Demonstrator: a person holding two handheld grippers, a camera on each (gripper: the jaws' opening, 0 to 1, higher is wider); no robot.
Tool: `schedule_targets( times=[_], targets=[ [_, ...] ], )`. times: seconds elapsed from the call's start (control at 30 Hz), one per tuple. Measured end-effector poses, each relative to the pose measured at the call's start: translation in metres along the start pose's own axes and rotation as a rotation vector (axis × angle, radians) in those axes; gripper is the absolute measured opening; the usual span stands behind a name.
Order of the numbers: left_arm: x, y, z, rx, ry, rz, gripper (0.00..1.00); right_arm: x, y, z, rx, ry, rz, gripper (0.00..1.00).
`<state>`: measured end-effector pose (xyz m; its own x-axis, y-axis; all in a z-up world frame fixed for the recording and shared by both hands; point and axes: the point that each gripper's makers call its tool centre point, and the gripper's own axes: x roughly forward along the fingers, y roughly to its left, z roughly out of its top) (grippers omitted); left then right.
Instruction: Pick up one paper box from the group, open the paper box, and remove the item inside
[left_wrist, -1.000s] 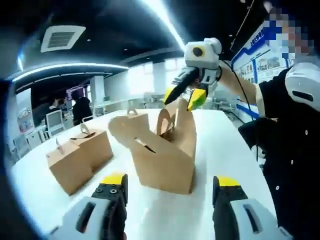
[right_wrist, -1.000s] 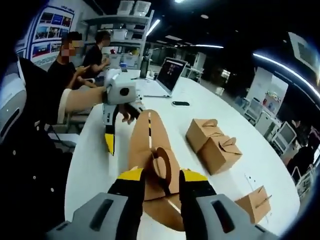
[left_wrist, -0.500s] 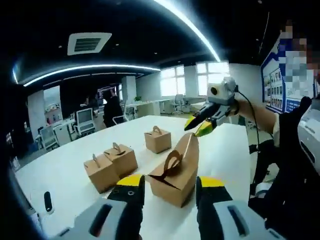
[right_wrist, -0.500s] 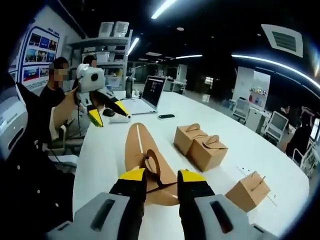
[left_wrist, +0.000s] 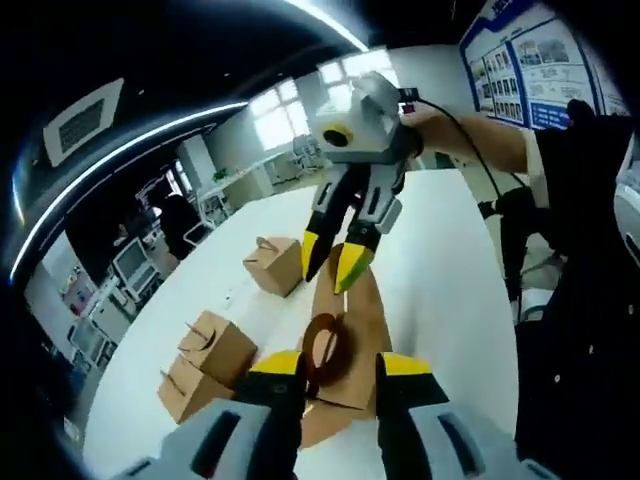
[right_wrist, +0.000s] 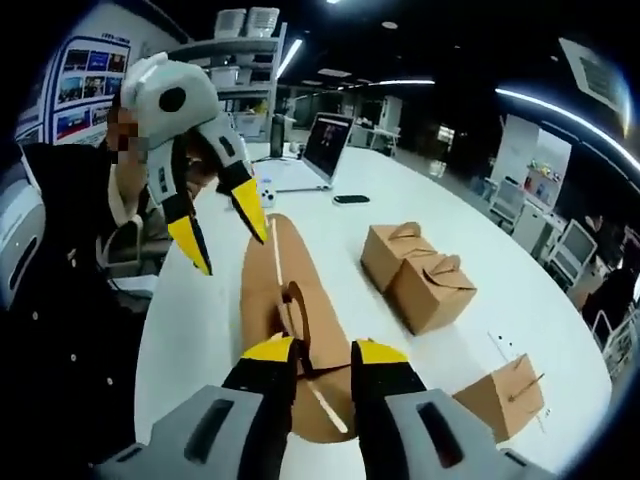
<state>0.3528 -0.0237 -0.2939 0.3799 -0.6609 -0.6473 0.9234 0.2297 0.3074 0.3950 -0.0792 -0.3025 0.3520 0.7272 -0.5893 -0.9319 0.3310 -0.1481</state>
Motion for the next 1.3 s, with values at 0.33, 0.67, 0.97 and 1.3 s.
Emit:
schedule_targets(
  times=[0.33,0.67,0.97,1.3],
  targets=[
    [0.029,0.003,-0.011,0.075,0.083,-0.045,0.19,0.022,0.004,0.009,-0.029,0.038,0.062,0.2],
    [0.043,-0.003,-0.016,0.102,0.109,-0.065,0.13,0.035,0.01,0.003,-0.019,0.064,0.107,0.15],
    [0.046,0.002,-0.021,0.1,0.115,-0.041,0.04,0.039,0.017,-0.002,-0.08,0.087,0.128,0.03],
    [0.036,-0.001,-0.011,0.112,0.101,-0.02,0.04,0.032,0.004,0.012,-0.069,0.08,0.065,0.03]
  ],
)
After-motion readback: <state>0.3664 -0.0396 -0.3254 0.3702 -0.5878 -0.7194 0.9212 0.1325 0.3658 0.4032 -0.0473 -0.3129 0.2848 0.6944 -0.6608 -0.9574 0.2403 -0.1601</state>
